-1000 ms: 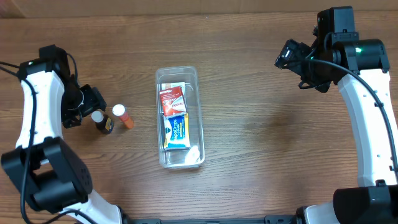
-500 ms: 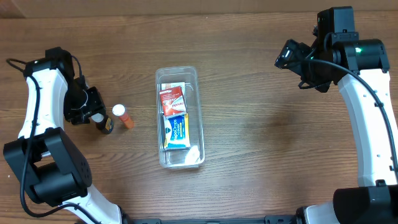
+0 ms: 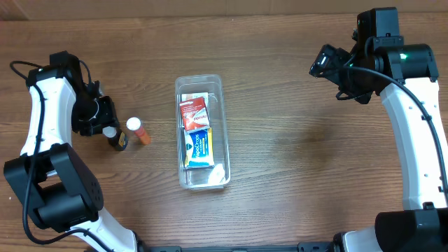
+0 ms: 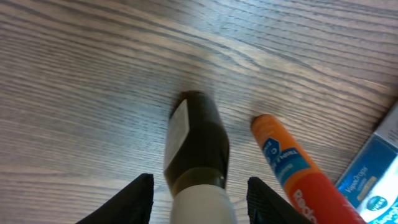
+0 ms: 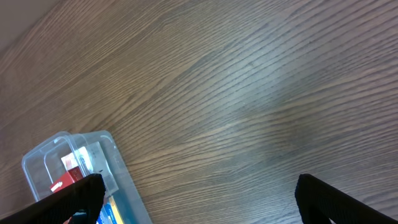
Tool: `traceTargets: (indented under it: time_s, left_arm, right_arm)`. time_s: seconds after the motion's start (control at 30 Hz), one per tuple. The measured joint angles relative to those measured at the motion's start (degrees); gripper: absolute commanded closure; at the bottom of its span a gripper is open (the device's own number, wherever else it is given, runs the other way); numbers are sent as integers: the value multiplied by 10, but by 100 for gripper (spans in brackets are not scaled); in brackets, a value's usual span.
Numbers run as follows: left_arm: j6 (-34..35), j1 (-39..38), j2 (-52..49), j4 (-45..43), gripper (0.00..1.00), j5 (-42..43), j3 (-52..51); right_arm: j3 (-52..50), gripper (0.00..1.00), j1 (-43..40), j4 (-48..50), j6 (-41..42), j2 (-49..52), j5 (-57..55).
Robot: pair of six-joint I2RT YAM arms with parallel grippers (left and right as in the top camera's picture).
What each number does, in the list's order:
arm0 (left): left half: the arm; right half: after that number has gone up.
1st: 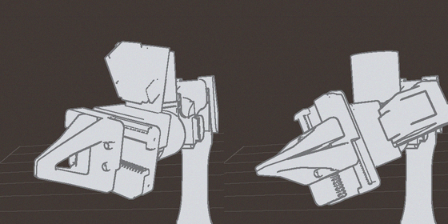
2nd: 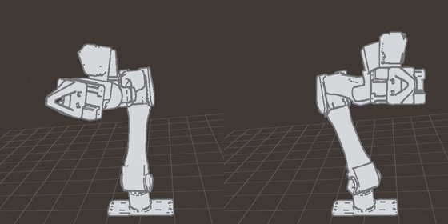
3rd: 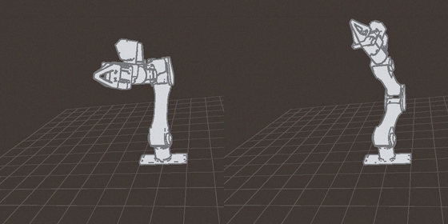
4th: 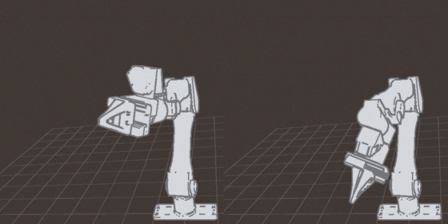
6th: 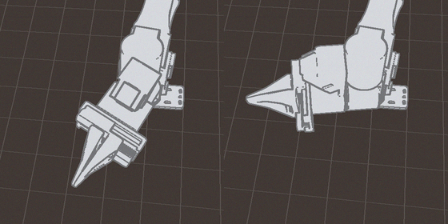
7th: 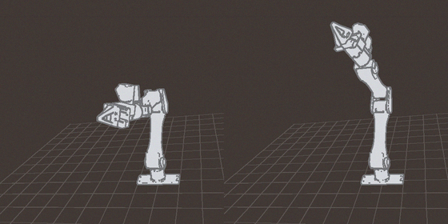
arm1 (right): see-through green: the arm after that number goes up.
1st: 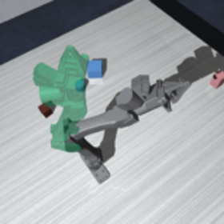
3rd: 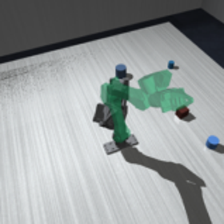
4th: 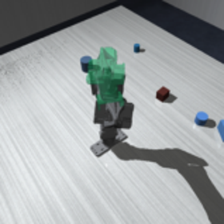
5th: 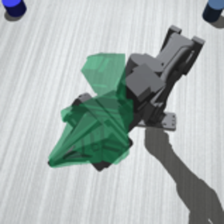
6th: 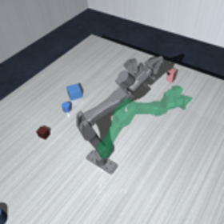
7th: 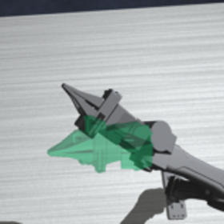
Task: Pack container
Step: 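Reach the left gripper to the dark brown bottle and grasp it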
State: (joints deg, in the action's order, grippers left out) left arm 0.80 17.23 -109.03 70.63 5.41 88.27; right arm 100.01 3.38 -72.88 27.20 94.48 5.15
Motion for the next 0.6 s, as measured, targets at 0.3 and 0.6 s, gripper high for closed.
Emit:
traceTargets:
  time_s: [0.3,0.6]
  left_arm:
    - [-10,0,0,1,59,17,-9]
    - [-12,0,0,24,36,19,-9]
  right_arm:
    - [0,0,0,0,0,0,0]
    - [0,0,0,0,0,0,0]
